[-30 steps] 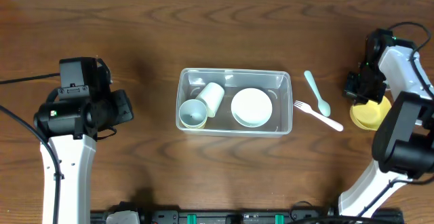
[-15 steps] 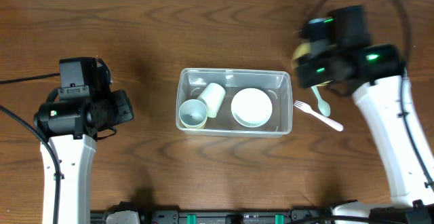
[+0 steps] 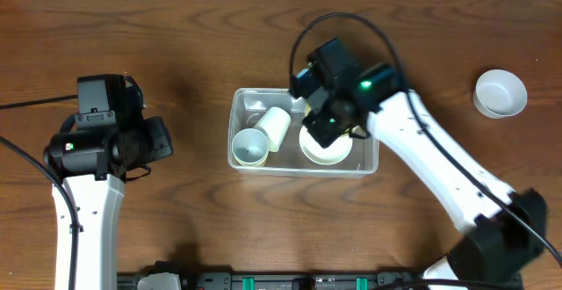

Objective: Pack container
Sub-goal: 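Move the right gripper back to the yellow bowl and grasp it, then carry the yellow bowl with the right gripper into the container and release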

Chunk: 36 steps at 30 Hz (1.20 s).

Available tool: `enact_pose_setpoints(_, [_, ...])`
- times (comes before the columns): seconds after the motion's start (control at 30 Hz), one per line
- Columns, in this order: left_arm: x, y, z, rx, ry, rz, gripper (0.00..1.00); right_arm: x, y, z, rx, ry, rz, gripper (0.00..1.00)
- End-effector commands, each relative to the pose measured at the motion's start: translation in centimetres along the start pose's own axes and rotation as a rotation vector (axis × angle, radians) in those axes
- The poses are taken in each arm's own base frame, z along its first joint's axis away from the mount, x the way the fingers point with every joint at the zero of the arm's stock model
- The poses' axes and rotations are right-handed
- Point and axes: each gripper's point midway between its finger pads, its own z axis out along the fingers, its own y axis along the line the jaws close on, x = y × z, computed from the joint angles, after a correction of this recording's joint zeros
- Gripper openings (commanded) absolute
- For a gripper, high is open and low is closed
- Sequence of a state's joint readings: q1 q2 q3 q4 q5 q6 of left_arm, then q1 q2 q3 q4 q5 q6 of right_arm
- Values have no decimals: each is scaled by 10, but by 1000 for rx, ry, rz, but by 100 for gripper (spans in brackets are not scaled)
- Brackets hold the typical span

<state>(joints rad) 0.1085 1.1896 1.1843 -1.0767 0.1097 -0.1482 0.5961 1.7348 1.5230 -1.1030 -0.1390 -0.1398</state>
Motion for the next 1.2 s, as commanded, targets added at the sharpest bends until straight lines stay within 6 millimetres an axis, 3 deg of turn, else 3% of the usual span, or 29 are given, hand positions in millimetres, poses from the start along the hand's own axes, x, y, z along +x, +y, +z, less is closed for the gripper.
enact_pose_setpoints(0.0, [1, -1, 1, 7, 9, 16, 41, 3, 8, 11, -4, 37, -37, 1])
enact_pose_setpoints(0.2, [1, -1, 1, 7, 9, 16, 41, 7, 12, 14, -6, 63, -47, 4])
enact_pose_setpoints(0.3, [1, -1, 1, 7, 9, 16, 41, 11, 8, 14, 16, 79, -44, 20])
enact_pose_setpoints(0.4, [1, -1, 1, 7, 9, 16, 41, 13, 5, 14, 34, 88, -44, 24])
enact_pose_setpoints(0.67, [1, -1, 1, 7, 10, 16, 41, 10, -4, 14, 79, 77, -27, 18])
enact_pose_setpoints(0.8, [1, -1, 1, 7, 10, 16, 42, 3, -33, 5, 195, 30, 120, 20])
enact_pose_setpoints(0.93, [1, -1, 1, 7, 10, 16, 42, -6, -81, -24, 297, -67, 309, 25])
enact_pose_setpoints(1.0, [1, -1, 1, 7, 9, 16, 42, -9, -107, -43, 324, -124, 394, 37])
enact_pose_setpoints(1.17, [1, -1, 1, 7, 10, 16, 41, 5, -204, -88, 425, -271, 649, 69])
